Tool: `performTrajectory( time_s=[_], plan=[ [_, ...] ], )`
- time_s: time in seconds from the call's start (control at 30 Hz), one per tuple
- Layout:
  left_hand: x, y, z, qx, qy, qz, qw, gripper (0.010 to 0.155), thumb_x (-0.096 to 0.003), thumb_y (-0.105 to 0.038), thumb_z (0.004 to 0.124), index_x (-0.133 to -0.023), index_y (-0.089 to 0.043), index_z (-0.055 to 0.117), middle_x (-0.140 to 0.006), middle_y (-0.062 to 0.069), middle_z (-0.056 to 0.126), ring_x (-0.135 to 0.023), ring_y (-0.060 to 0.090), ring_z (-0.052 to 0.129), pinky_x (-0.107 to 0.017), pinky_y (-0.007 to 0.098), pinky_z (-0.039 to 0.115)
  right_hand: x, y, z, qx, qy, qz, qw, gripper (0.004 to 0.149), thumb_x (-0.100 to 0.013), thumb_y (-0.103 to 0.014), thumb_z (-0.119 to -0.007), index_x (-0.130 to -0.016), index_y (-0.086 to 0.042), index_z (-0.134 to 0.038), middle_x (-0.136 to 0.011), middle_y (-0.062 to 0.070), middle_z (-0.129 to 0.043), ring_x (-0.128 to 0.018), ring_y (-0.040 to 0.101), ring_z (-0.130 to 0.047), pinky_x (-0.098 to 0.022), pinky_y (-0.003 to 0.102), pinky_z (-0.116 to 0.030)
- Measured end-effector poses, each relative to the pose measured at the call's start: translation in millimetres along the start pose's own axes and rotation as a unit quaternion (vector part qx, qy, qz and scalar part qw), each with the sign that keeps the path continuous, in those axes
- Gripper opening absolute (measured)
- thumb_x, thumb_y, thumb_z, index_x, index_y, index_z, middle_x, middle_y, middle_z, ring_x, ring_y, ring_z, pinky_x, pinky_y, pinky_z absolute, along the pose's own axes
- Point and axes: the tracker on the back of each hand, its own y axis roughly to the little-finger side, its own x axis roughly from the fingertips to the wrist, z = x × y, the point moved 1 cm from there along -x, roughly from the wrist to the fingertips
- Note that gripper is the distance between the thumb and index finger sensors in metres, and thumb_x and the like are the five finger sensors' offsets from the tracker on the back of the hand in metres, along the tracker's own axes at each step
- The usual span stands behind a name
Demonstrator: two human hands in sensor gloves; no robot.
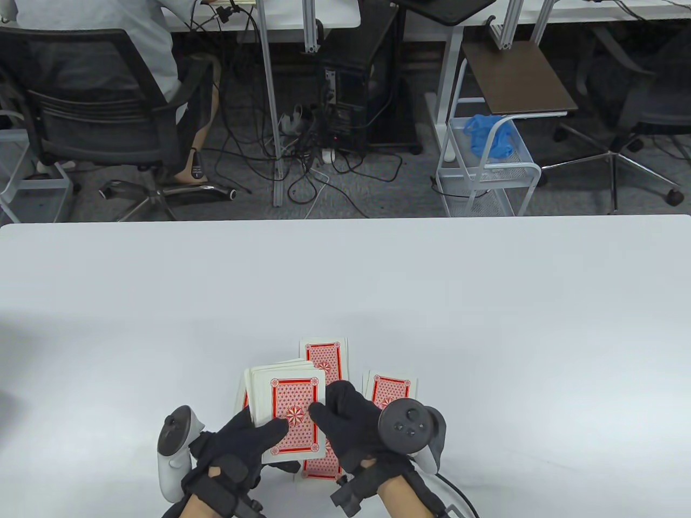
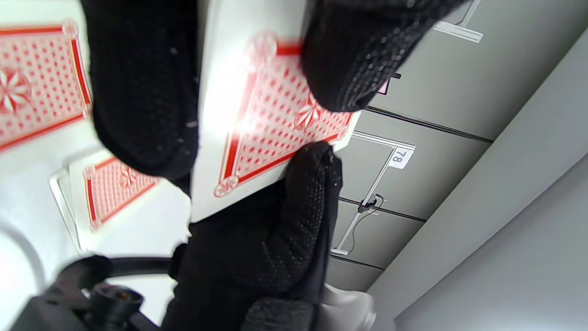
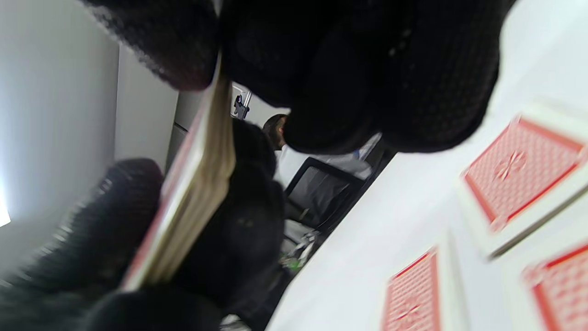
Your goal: Four-player card dealing with fan arrangement
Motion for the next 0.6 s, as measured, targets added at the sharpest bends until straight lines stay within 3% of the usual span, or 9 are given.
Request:
performTrajectory(
  time_s=[0.17, 0.27, 0.3, 0.4, 0.47, 0.6],
  plan=[
    [0.0, 4.1, -4.2, 0.026, -0.011, -0.012, 1.000, 0.057, -0.0521, -0.036, 0.087, -0.105, -0.020, 0.072, -0.099, 0.008, 0.095, -0.076, 0.038, 0.110, -0.039, 0.041, 0.103, 2.0, 2.6, 5.4, 0.006, 0.028, -0.002, 1.000, 0.039, -0.062, -0.038, -0.067, -0.084, -0.010, -0.083, -0.064, 0.005, -0.097, -0.052, 0.032, -0.104, -0.038, 0.055, -0.089],
    [4.3, 0.1, -16.5, 0.033, -0.043, -0.004, 0.999, 0.056, -0.0526, -0.035, 0.086, -0.104, -0.020, 0.072, -0.099, 0.007, 0.095, -0.076, 0.037, 0.110, -0.039, 0.041, 0.103, 8.2, 2.2, 15.4, 0.030, 0.093, -0.016, 0.995, 0.040, -0.062, -0.037, -0.061, -0.076, -0.010, -0.086, -0.056, 0.005, -0.099, -0.049, 0.035, -0.103, -0.036, 0.058, -0.088],
    [9.0, -5.6, -24.0, 0.017, -0.080, 0.000, 0.997, 0.055, -0.0528, -0.035, 0.086, -0.104, -0.020, 0.073, -0.099, 0.007, 0.095, -0.076, 0.037, 0.110, -0.039, 0.042, 0.103, 10.4, 3.1, 19.8, 0.047, 0.111, -0.031, 0.992, 0.039, -0.062, -0.037, -0.061, -0.072, -0.010, -0.087, -0.055, 0.007, -0.098, -0.052, 0.039, -0.101, -0.038, 0.061, -0.085],
    [23.5, -21.6, -42.6, -0.081, -0.184, 0.015, 0.980, 0.055, -0.0525, -0.036, 0.086, -0.103, -0.020, 0.073, -0.096, 0.007, 0.098, -0.074, 0.036, 0.111, -0.037, 0.040, 0.104, 14.7, 14.8, 28.4, 0.117, 0.126, -0.090, 0.981, 0.039, -0.063, -0.034, -0.059, -0.061, -0.008, -0.088, -0.073, 0.019, -0.090, -0.069, 0.050, -0.088, -0.049, 0.069, -0.074],
    [29.4, -29.1, -49.6, -0.095, -0.202, 0.029, 0.974, 0.055, -0.0526, -0.036, 0.085, -0.103, -0.020, 0.073, -0.096, 0.007, 0.098, -0.074, 0.036, 0.111, -0.037, 0.040, 0.104, 14.2, 24.3, 26.9, 0.133, 0.100, -0.133, 0.977, 0.038, -0.062, -0.034, -0.065, -0.057, -0.007, -0.091, -0.082, 0.025, -0.082, -0.075, 0.055, -0.080, -0.052, 0.072, -0.069],
    [32.9, -33.5, -53.0, -0.061, -0.198, 0.044, 0.977, 0.054, -0.0528, -0.036, 0.085, -0.103, -0.020, 0.074, -0.097, 0.007, 0.096, -0.074, 0.037, 0.111, -0.037, 0.041, 0.103, 8.3, 35.9, 2.3, 0.188, -0.043, -0.188, 0.963, 0.038, -0.060, -0.034, -0.075, -0.069, -0.002, -0.094, -0.096, 0.034, -0.066, -0.086, 0.063, -0.061, -0.057, 0.078, -0.056]
  ],
)
